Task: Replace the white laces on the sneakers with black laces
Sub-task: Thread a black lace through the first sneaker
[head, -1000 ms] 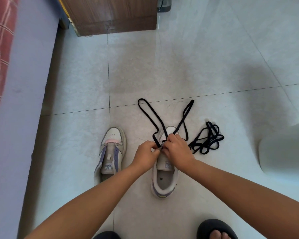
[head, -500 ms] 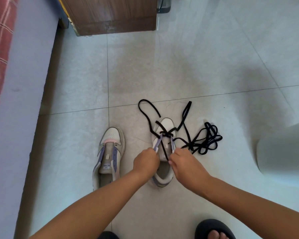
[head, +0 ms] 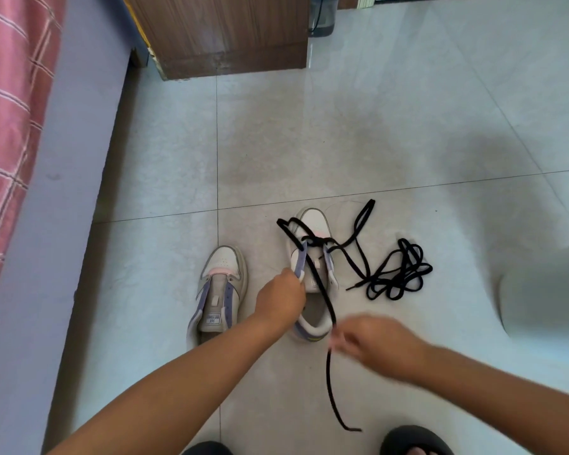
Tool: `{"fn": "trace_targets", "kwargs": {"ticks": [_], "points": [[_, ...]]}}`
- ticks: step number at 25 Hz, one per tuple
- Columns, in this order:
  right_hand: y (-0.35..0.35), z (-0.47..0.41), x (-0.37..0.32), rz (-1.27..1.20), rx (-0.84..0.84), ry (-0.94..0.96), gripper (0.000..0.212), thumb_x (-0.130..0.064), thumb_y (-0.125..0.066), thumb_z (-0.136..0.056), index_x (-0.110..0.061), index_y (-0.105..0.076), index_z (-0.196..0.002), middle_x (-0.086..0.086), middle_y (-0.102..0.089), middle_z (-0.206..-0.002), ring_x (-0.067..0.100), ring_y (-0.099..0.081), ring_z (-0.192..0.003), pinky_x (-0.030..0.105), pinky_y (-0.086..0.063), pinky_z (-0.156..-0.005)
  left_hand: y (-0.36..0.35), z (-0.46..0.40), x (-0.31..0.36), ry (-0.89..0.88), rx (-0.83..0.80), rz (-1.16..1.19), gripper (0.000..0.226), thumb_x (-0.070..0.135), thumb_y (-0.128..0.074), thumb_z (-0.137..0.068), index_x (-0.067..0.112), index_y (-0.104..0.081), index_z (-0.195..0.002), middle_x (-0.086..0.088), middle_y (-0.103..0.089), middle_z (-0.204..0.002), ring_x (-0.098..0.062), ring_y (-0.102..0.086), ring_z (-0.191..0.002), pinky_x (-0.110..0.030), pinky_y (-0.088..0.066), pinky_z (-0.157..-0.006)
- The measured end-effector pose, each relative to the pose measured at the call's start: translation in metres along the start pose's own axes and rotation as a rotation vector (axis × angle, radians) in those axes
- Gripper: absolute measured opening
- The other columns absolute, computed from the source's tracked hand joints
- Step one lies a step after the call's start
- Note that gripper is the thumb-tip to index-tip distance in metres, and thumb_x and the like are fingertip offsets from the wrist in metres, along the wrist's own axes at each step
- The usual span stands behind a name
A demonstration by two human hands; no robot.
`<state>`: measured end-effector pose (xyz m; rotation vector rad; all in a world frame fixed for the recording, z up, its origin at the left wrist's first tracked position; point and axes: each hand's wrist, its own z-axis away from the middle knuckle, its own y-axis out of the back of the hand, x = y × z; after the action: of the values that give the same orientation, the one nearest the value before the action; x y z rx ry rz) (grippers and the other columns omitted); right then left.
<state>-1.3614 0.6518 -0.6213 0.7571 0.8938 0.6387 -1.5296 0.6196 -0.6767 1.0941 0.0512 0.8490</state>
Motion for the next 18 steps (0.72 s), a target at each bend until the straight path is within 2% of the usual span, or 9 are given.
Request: {"fn": "trace_targets", "kwargs": {"ticks": [2, 4, 8, 12, 15, 18], "points": [[0.021, -0.044, 0.018, -0.257, 0.238, -0.301, 0.028, -0.034, -0.044, -0.098, -0.016, -0.06, -0.111, -0.001, -0.061, -0.089, 0.015, -0.057, -0.082, 0.028, -0.043, -0.071, -0.006, 0.006, 0.003, -0.014, 0.02, -0.038, 0.027, 0.023, -0.034, -0.101, 0.003, -0.049, -0.11, -0.015, -0.063, -0.106, -0.032, -0.061, -0.097, -0.031, -0.035, -0.066], [0.033, -0.075, 0.021, -0.307, 0.289, -0.437, 0.027, -0.027, -0.046, -0.096, -0.007, -0.062, -0.104, 0.008, -0.065, -0.092, 0.022, -0.06, -0.086, 0.032, -0.045, -0.073, -0.008, 0.009, 0.005, -0.03, 0.042, -0.076, 0.022, 0.02, -0.035, -0.1, 0.004, -0.048, -0.109, -0.014, -0.064, -0.105, -0.032, -0.062, -0.095, -0.03, -0.035, -0.065], [0.037, -0.1, 0.015, -0.197, 0.196, -0.432, 0.018, -0.017, -0.047, -0.092, -0.004, -0.059, -0.087, 0.011, -0.06, -0.086, 0.021, -0.052, -0.074, 0.028, -0.038, -0.06, -0.009, 0.014, 0.003, -0.038, 0.053, -0.12, 0.019, 0.018, -0.036, -0.1, 0.005, -0.047, -0.11, -0.012, -0.065, -0.104, -0.029, -0.063, -0.093, -0.029, -0.035, -0.063], [0.032, -0.103, 0.018, -0.358, 0.179, -0.392, 0.011, -0.012, -0.053, -0.086, -0.007, -0.054, -0.077, 0.006, -0.053, -0.072, 0.017, -0.047, -0.063, 0.028, -0.035, -0.057, -0.007, 0.015, -0.003, -0.07, 0.085, -0.208, 0.019, 0.019, -0.034, -0.101, 0.006, -0.045, -0.11, -0.01, -0.066, -0.102, -0.028, -0.064, -0.09, -0.028, -0.034, -0.06], [0.028, -0.099, 0.02, -0.428, 0.199, -0.401, 0.022, -0.01, -0.052, -0.086, -0.013, -0.045, -0.066, -0.002, -0.046, -0.064, 0.012, -0.041, -0.057, 0.024, -0.032, -0.052, -0.009, 0.015, 0.0, -0.088, 0.067, -0.227, 0.019, 0.019, -0.034, -0.101, 0.006, -0.046, -0.11, -0.01, -0.066, -0.102, -0.028, -0.065, -0.09, -0.028, -0.034, -0.06], [0.028, -0.088, 0.022, -0.388, 0.132, -0.353, 0.027, -0.012, -0.051, -0.089, -0.017, -0.041, -0.065, -0.004, -0.044, -0.063, 0.009, -0.038, -0.056, 0.023, -0.032, -0.053, -0.011, 0.012, 0.002, -0.073, 0.023, -0.175, 0.019, 0.015, -0.036, -0.1, 0.004, -0.047, -0.109, -0.014, -0.065, -0.105, -0.031, -0.063, -0.093, -0.03, -0.036, -0.063]]}}
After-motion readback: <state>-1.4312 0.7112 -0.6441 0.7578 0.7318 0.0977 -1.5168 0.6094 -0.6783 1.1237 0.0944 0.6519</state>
